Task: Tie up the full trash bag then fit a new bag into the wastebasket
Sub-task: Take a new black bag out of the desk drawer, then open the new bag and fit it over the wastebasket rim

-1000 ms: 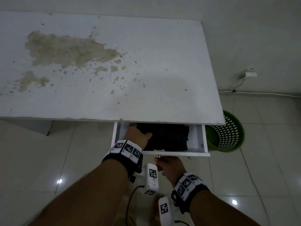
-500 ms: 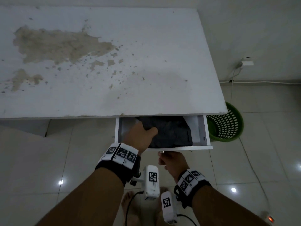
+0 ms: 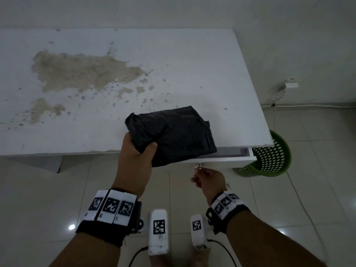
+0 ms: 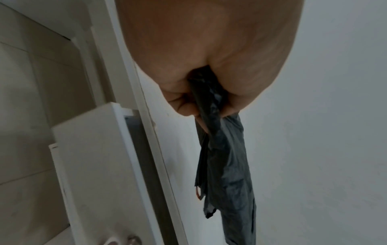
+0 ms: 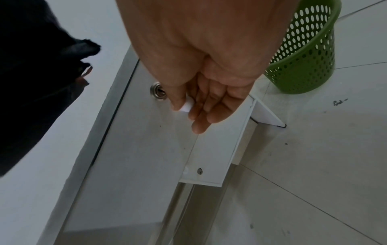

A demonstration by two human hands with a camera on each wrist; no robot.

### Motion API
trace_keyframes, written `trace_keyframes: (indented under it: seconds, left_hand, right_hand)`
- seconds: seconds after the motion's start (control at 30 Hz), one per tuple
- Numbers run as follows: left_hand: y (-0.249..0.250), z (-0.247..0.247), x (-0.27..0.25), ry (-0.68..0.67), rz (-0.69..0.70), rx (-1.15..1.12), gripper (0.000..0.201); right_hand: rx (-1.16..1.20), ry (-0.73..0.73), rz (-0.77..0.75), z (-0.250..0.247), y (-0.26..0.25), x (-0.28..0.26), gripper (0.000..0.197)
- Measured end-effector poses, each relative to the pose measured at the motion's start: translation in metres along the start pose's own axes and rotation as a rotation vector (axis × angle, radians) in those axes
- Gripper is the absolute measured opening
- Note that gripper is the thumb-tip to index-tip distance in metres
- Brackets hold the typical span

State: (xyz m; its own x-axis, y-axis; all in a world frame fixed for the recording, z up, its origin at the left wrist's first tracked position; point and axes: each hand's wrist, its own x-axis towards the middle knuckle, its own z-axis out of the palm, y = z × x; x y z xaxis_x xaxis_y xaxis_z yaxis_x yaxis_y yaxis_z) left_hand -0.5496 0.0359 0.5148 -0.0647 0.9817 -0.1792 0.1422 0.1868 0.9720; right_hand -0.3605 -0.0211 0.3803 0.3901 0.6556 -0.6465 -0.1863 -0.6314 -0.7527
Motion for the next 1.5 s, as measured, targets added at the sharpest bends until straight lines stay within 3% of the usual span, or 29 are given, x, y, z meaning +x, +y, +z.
trace_keyframes:
  seconds: [0.27, 0.5, 0.57, 0.7, 0.8, 0.9, 1.0, 1.1, 1.17, 1.27, 1.3, 1.4, 1.5]
  left_hand:
    - [-0.007, -0.006, 0.013, -0.005, -0.021, -0.054, 0.044]
    - [0.000, 0.013, 0.012, -0.125, -0.058, -0.101, 0.042]
    - [0.004, 0.017, 0.005, -0.177, -0.089, -0.114, 0.039]
    - [0.017, 0.025, -0.010, -0.352, -0.121, -0.091, 0.035]
    - [0.023, 0.032, -0.021, -0.448, -0.125, -0.024, 0.042]
    - [0.027, 0.042, -0.034, -0.522, -0.086, -0.007, 0.036]
    - [0.033, 0.052, -0.047, -0.598, -0.029, 0.083, 0.034]
    - [0.034, 0.068, -0.052, -0.569, 0.043, 0.224, 0.014]
    - [0.032, 0.083, -0.053, -0.454, 0.050, 0.330, 0.031]
    - [0.045, 0.108, -0.067, -0.160, 0.002, 0.369, 0.047]
    - [0.052, 0.118, -0.074, -0.158, 0.005, 0.335, 0.044]
    - [0.081, 0.155, -0.106, -0.420, 0.003, 0.120, 0.042]
    - [0.104, 0.195, -0.142, -0.590, -0.111, -0.110, 0.029]
  right_hand:
    - [0.006, -0.007, 0.062, 0.011, -0.039, 0.046, 0.023]
    - [-0.064, -0.081, 0.126, -0.002, -0.046, 0.014, 0.022]
    - [0.082, -0.067, 0.159, -0.012, -0.048, -0.013, 0.027]
    - [0.345, -0.155, -0.035, -0.040, -0.058, -0.076, 0.041]
    - [0.499, -0.237, -0.095, -0.063, -0.073, -0.110, 0.054]
    - [0.656, -0.233, -0.146, -0.085, -0.086, -0.137, 0.074]
    - [0.816, -0.257, -0.170, -0.104, -0.095, -0.156, 0.073]
    - [0.619, -0.159, -0.266, -0.123, -0.099, -0.163, 0.040]
    - [0.478, -0.049, -0.378, -0.136, -0.099, -0.165, 0.026]
    - [0.253, 0.143, -0.553, -0.163, -0.099, -0.167, 0.020]
    - [0.157, 0.201, -0.611, -0.173, -0.100, -0.167, 0.019]
    - [-0.132, 0.288, -0.795, -0.202, -0.105, -0.170, 0.019]
    - [-0.239, 0.174, -0.877, -0.226, -0.106, -0.178, 0.024]
